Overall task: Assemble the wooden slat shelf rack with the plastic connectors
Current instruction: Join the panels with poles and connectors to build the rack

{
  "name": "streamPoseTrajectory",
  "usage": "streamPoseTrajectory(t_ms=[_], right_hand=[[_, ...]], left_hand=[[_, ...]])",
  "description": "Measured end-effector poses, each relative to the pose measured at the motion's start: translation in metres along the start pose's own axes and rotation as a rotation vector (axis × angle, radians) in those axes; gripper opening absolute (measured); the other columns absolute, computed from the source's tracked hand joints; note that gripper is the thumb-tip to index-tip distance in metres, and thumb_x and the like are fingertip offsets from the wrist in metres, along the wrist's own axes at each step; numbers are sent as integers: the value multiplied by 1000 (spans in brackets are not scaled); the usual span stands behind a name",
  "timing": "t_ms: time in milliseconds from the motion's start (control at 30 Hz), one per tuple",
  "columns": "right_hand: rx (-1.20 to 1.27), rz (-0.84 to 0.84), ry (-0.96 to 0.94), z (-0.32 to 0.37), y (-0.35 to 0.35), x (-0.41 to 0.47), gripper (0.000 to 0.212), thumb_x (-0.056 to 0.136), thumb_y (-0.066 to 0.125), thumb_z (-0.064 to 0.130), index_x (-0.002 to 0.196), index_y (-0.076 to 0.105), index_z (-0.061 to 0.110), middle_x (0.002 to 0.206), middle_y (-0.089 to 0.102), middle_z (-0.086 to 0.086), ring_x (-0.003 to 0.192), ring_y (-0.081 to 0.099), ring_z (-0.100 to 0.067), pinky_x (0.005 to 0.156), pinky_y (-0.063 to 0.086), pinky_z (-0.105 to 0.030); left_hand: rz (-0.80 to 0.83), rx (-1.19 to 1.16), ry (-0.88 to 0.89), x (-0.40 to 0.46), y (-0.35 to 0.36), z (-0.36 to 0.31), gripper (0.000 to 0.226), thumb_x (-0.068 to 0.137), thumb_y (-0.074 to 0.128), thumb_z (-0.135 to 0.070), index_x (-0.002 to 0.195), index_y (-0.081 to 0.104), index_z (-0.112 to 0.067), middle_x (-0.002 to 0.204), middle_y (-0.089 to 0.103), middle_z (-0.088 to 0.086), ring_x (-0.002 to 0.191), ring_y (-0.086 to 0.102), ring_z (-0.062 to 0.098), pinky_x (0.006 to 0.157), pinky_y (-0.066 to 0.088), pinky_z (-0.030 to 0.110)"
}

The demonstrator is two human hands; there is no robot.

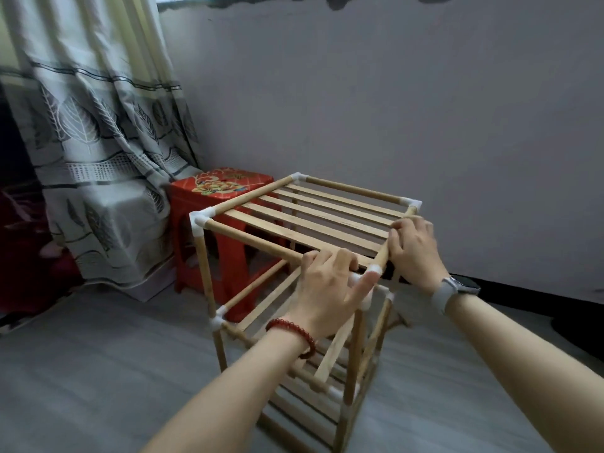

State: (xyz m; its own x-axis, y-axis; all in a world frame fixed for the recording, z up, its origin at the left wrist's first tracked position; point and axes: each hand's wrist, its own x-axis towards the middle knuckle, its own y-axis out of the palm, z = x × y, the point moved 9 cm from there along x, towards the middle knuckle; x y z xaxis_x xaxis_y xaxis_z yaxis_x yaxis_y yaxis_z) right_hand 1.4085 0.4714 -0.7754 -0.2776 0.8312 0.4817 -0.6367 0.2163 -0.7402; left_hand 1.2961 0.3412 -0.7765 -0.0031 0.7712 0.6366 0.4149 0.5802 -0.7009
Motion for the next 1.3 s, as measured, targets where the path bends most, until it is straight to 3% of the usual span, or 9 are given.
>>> streamPoseTrajectory(t_ms=[67, 167, 333, 467, 600, 800, 933, 1133, 1300], right_hand=[[167, -17, 148, -6, -21, -4, 27, 98, 35, 19, 107, 56, 5, 125, 47, -18, 111, 41, -25, 89, 34, -31], [312, 82, 134, 18, -35, -22, 25, 98, 39, 23, 112, 55, 10, 125, 46, -11, 103, 43, -15, 81, 36, -23], [-119, 184, -32, 70, -12, -50, 41, 97, 33, 44, 124, 51, 20, 130, 45, -2, 122, 37, -20, 96, 37, -37], [-375, 215, -181, 79, 5, -57, 33, 100, 27, 36, 115, 55, 25, 121, 50, 1, 119, 41, -20, 90, 37, -38], [-196, 46, -79, 48, -13, -40, 30, 99, 34, 26, 119, 52, 15, 129, 47, -5, 122, 37, -22, 95, 39, -35], [538, -126, 683, -58, -2, -30, 44, 83, 52, 43, 106, 59, 6, 109, 66, -14, 89, 61, -28, 82, 52, -42], [608, -306, 700, -57, -1, -24, 34, 92, 44, 24, 101, 63, -1, 90, 66, -9, 92, 58, -31, 74, 39, -30], [630, -461, 608, -55, -2, -21, 30, 95, 43, 21, 116, 57, 4, 93, 65, -9, 99, 59, -29, 78, 39, -28], [575, -535, 600, -59, -1, -16, 28, 94, 46, 19, 115, 60, 8, 102, 63, -10, 96, 57, -26, 74, 35, -25]], left_hand=[[91, -179, 6, 4, 5, -2, 43, 94, 32, -52, 102, 55, -16, 89, 50, -7, 85, 42, 9, 78, 29, 22], [-153, -301, 14, 5, -26, 14, 20, 89, 47, -26, 98, 59, -13, 89, 52, -8, 83, 49, 5, 75, 38, 14], [-391, 193, -345, -6, -77, 111, 30, 85, 48, -26, 109, 61, -11, 120, 55, 9, 118, 45, 28, 100, 31, 47], [-142, 334, -567, -3, -85, 185, 38, 95, 42, -32, 129, 53, -18, 151, 29, 7, 142, 11, 30, 111, 7, 51], [-55, 255, -424, 9, -83, 190, 53, 90, 30, -46, 99, 70, -12, 120, 59, 10, 124, 41, 31, 106, 28, 48], [-454, 8, -275, -13, -106, 145, 29, 87, 60, -22, 73, 71, 1, 81, 69, 10, 80, 64, 25, 72, 47, 25], [-558, -338, -590, -28, -95, 173, 18, 91, 52, -8, 94, 69, -8, 106, 68, 8, 98, 62, 30, 87, 48, 36], [-754, -592, -552, -37, -84, 175, 29, 88, 37, -6, 81, 64, -12, 111, 65, 6, 118, 56, 19, 101, 44, 43], [-755, -616, -529, -36, -79, 181, 26, 82, 34, -13, 66, 55, -19, 104, 66, 3, 114, 55, 12, 95, 41, 13]])
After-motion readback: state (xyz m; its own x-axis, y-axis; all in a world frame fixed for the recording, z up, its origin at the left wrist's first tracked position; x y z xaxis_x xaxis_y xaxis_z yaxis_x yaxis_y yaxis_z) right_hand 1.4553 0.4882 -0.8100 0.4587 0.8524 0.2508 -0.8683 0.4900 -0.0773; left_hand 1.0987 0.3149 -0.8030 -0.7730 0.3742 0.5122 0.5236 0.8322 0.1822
